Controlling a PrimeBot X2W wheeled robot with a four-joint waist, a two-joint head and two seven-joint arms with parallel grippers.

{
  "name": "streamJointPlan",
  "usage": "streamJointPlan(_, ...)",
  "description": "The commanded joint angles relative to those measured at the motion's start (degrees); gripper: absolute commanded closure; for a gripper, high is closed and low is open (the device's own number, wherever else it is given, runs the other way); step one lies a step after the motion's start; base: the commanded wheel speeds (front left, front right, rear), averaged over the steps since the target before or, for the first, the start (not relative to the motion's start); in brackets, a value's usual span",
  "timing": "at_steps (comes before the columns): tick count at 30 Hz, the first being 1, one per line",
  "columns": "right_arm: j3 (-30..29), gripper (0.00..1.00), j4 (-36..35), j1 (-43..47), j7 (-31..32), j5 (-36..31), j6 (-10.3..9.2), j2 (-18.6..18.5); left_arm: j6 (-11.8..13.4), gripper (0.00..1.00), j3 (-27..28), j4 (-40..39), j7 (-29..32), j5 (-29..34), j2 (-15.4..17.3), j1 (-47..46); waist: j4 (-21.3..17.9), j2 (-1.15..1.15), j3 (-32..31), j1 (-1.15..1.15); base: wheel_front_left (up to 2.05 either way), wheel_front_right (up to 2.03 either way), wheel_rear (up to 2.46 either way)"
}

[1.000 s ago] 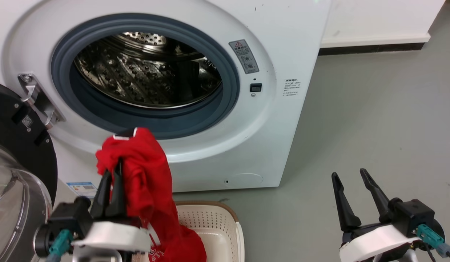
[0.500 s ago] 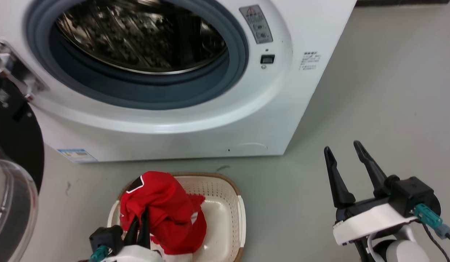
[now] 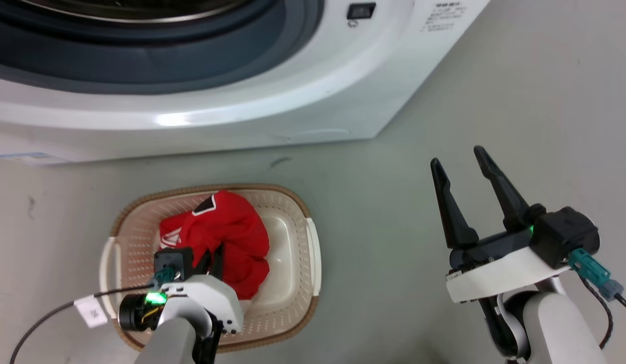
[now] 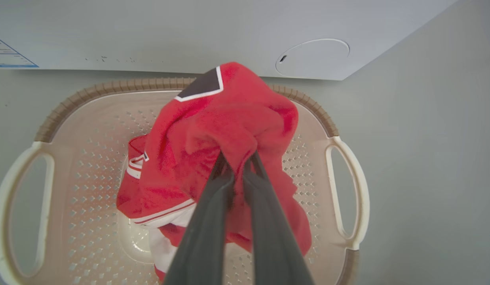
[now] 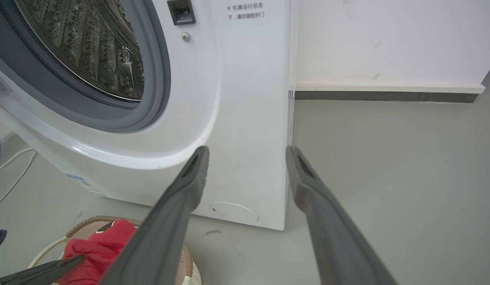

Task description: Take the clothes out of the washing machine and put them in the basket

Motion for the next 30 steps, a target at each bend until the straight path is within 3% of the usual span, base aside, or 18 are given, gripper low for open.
streamJointPlan(1, 0.5, 0.0, 0.3, -1.8, -0.8, 0.5, -0.03, 0.0, -0.7, 1.0, -0.7, 3.4, -0.4, 0.6, 0.4, -3.1, -3.3, 0.0, 5.4, -0.01, 0.0, 0.0, 0.0)
streamJointPlan(14, 3.1, 0.0, 3.6, -6.8, -4.3, 2.9, -0.03, 0.0, 0.5, 1.0, 1.1, 24.3, -0.5, -1.4, 1.3, -16.0, -6.9, 0.0, 13.6, -0.01, 0.0, 0.0, 0.0)
streamJointPlan(21, 3.9, 0.0, 5.7, -8.1, -5.0, 3.6, -0.03, 0.0, 1.3, 1.0, 1.7, 27.8, 1.0, -2.3, 1.9, -17.5, -7.4, 0.0, 13.3, -0.01, 0.0, 0.0, 0.0)
streamJointPlan(23, 3.6, 0.0, 6.6, -8.1, -5.3, 3.6, -0.03, 0.0, 1.3, 0.4, 1.6, 28.3, 0.7, -2.6, 1.5, -17.2, -7.2, 0.0, 12.1, -0.01, 0.0, 0.0, 0.0)
streamJointPlan(24, 3.5, 0.0, 7.0, -8.0, -5.4, 3.4, -0.03, 0.0, 1.2, 0.0, 1.3, 28.4, 0.5, -2.4, 1.3, -16.9, -7.0, 0.0, 11.2, -0.01, 0.0, 0.0, 0.0)
streamJointPlan(30, 2.1, 0.0, 9.8, -5.2, -5.3, 1.6, -0.03, 0.0, -0.2, 0.0, 0.8, 28.6, -1.0, -3.1, -0.5, -12.4, -4.3, 0.0, 2.0, -0.01, 0.0, 0.0, 0.0)
